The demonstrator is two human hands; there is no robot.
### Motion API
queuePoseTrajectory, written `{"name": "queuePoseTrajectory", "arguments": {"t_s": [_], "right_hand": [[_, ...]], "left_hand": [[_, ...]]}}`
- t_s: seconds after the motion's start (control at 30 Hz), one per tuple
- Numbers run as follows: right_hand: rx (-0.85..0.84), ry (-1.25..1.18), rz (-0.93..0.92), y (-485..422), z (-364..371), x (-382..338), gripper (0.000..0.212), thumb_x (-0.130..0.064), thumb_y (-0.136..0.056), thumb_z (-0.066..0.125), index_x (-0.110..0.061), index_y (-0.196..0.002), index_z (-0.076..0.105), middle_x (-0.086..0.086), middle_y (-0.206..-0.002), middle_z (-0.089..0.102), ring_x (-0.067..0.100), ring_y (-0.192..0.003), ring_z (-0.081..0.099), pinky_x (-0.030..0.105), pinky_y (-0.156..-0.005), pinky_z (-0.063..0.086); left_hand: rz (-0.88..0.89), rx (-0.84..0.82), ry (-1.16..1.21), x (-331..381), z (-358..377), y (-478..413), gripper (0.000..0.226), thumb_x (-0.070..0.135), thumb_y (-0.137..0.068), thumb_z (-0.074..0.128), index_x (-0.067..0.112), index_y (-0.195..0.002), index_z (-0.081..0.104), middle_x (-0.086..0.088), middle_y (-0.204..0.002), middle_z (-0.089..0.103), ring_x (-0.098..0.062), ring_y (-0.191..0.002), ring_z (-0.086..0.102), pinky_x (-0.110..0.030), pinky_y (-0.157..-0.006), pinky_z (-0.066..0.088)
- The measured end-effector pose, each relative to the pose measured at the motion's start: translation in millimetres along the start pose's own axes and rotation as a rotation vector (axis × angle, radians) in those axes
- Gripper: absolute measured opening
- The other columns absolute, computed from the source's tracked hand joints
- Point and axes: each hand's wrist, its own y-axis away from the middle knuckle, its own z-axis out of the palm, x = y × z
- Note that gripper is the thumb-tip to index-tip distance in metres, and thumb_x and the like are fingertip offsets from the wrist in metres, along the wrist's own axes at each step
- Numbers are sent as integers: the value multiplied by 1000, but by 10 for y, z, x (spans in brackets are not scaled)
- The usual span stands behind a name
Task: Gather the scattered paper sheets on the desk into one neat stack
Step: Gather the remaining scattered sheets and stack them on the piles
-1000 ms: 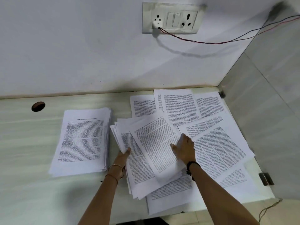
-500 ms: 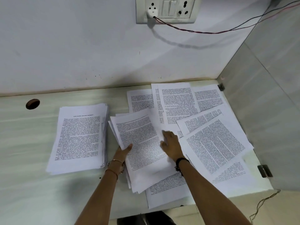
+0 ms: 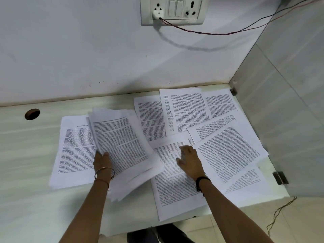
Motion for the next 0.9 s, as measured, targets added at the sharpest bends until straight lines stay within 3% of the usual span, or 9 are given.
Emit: {"name": "queuePoseTrajectory", "arguments": {"t_s": [0.13, 0.27, 0.43, 0.6, 0.8, 0.9], "right_hand": [[-104, 263, -41, 72, 173, -288, 89, -53, -87, 56, -10, -152, 14, 15, -159, 13, 29, -146, 14, 47, -116, 21], [-281, 430, -26, 167, 419, -614, 106, -65, -83, 49, -8, -151, -10, 20, -158, -14, 39, -146, -9, 66, -110, 5], [-264, 496, 17, 218, 647, -856, 106, -57, -81, 51, -1, -149, -8, 26, -156, -16, 49, -142, -13, 74, -104, 5], [-269, 609, 48, 164, 626, -903, 94, -44, -88, 44, 5, -147, -11, 28, -155, -15, 50, -142, -9, 73, -105, 14], [-314, 538, 82, 129, 592, -972, 101, -53, -85, 48, 2, -148, -8, 26, -156, -14, 49, -142, -10, 73, -105, 12], [-291, 640, 96, 138, 611, -1021, 95, -44, -87, 48, 4, -148, -7, 27, -156, -10, 52, -142, -5, 70, -104, 20]], "left_hand": [[25, 58, 42, -21, -119, -6, 45, 12, -94, 48, -2, -136, 41, -28, -134, 48, -44, -123, 45, -47, -103, 36], [23, 105, 11, -120, -241, 2, 42, 13, -93, 47, -1, -133, 45, -29, -127, 53, -46, -116, 50, -51, -101, 40], [9, 154, -27, -254, -396, -7, 42, 14, -93, 46, 1, -133, 45, -28, -128, 54, -46, -117, 50, -52, -101, 39], [8, 192, -10, -338, -518, 60, 45, 14, -95, 45, 6, -139, 41, -27, -132, 52, -45, -122, 47, -49, -104, 37], [6, 164, 10, -416, -603, 42, 43, 13, -94, 45, 5, -136, 44, -28, -127, 55, -45, -117, 50, -49, -102, 40], [-5, 147, 33, -418, -578, 86, 42, 12, -93, 46, 4, -135, 46, -27, -124, 57, -44, -114, 52, -47, -101, 41]]}}
